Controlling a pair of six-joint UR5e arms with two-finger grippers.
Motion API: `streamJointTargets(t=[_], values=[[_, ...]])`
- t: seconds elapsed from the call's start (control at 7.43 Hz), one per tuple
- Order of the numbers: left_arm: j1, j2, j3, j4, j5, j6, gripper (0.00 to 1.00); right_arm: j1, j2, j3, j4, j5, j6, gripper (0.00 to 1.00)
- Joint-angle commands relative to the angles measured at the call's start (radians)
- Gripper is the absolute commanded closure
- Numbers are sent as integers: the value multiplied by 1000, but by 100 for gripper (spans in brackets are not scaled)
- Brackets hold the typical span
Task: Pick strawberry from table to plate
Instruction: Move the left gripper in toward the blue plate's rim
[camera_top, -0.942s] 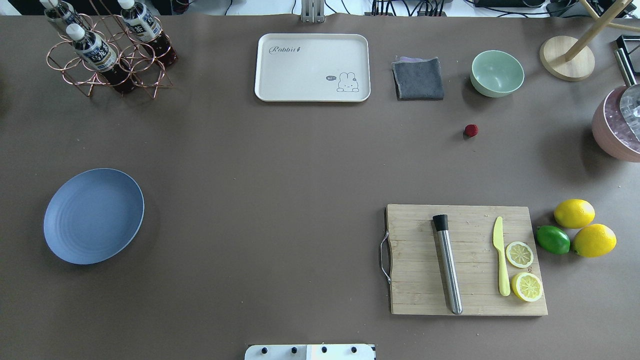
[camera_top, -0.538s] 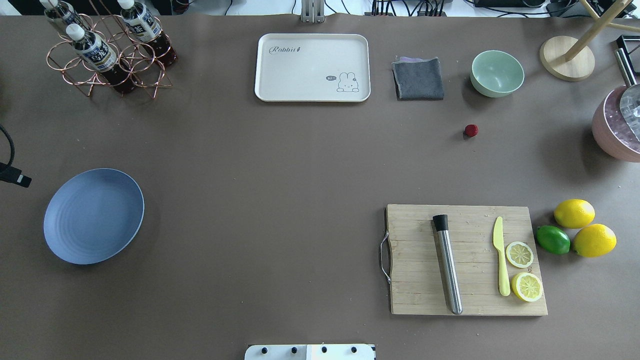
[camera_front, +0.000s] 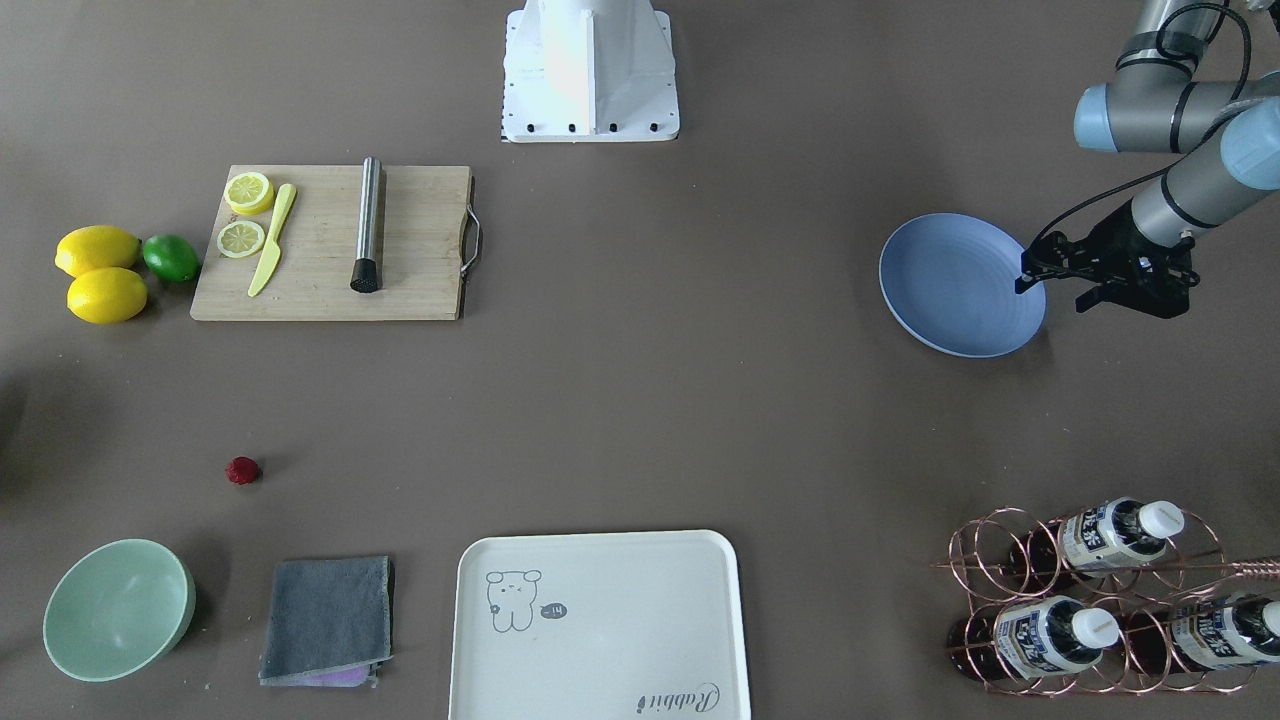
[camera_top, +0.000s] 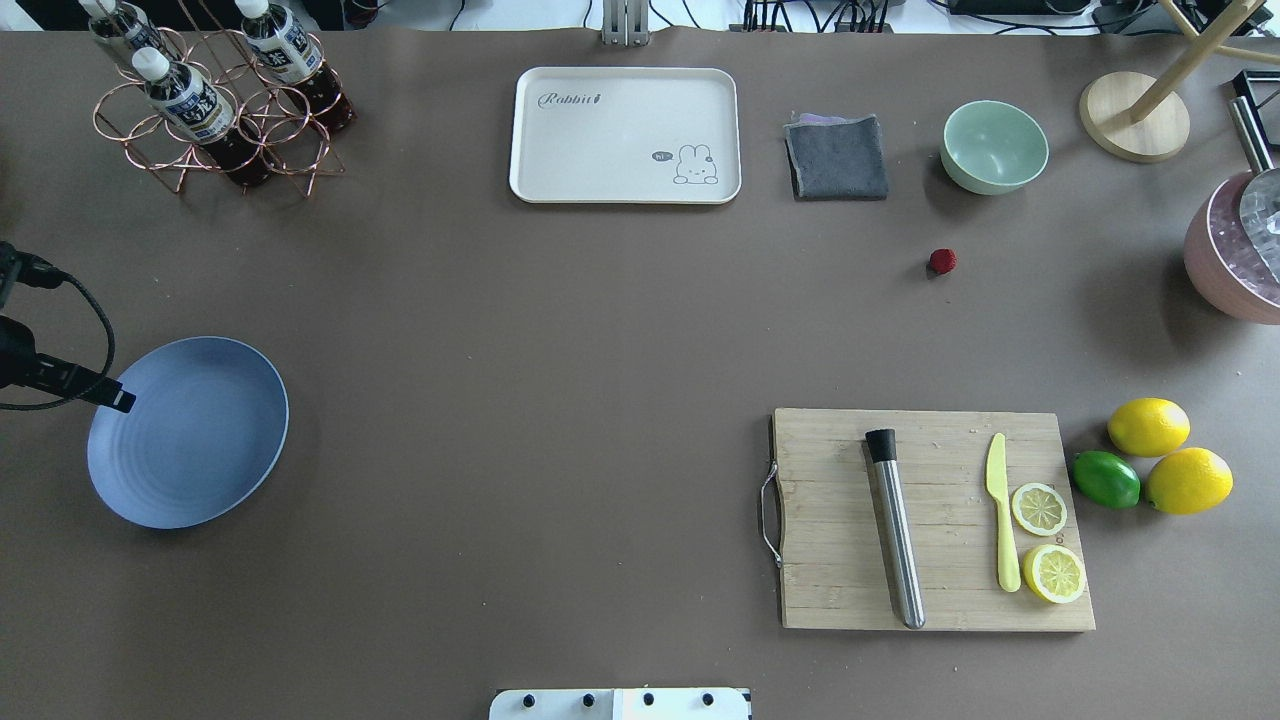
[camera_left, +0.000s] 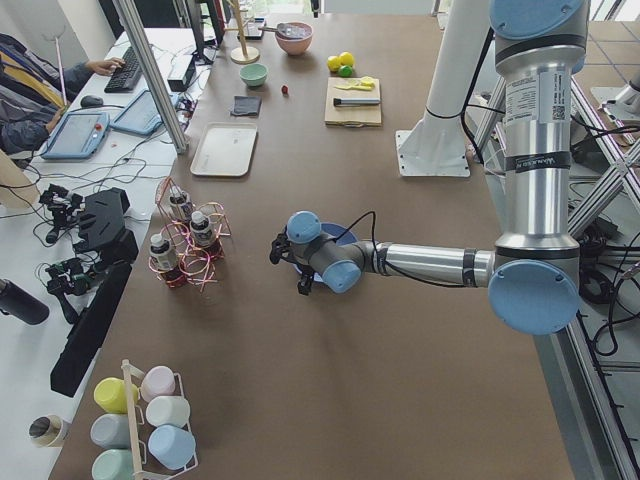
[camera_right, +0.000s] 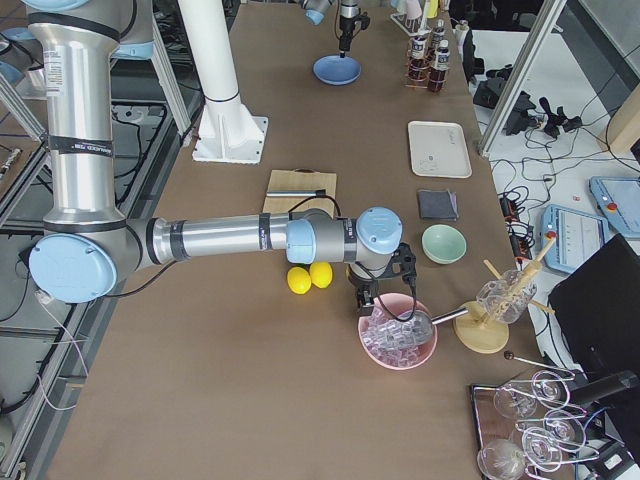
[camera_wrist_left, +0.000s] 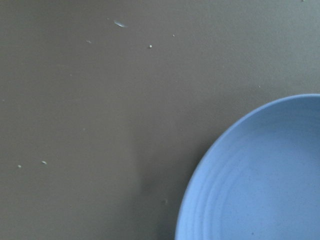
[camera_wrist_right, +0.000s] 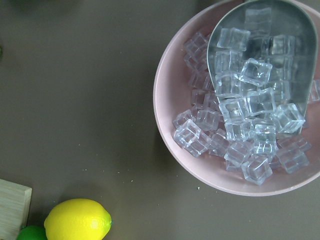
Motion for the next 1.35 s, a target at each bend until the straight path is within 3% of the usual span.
streamJointTargets(t=[0.0,0.13,0.27,0.4,0.94,1.08,1.21], values=[[22,-11,44,-52,19,-10,16,0,-5,12,0,0,1,0],[22,-9,73,-102,14,-12,26,0,-5,14,0,0,1,0],[22,-9,82,-129,10,-15,55,0,-5,20,0,0,3,0],[22,-9,78,-127,6,-17,100,0,-5,24,0,0,3,0],[14,-12,58,-130,-104,-53,100,0,-14,26,0,2,3,0],[1,-34,41,-121,-181,-149,100,0,-15,35,0,2,4,0],[-6,-110,36,-123,-211,-367,100,0,-15,37,0,2,4,0]])
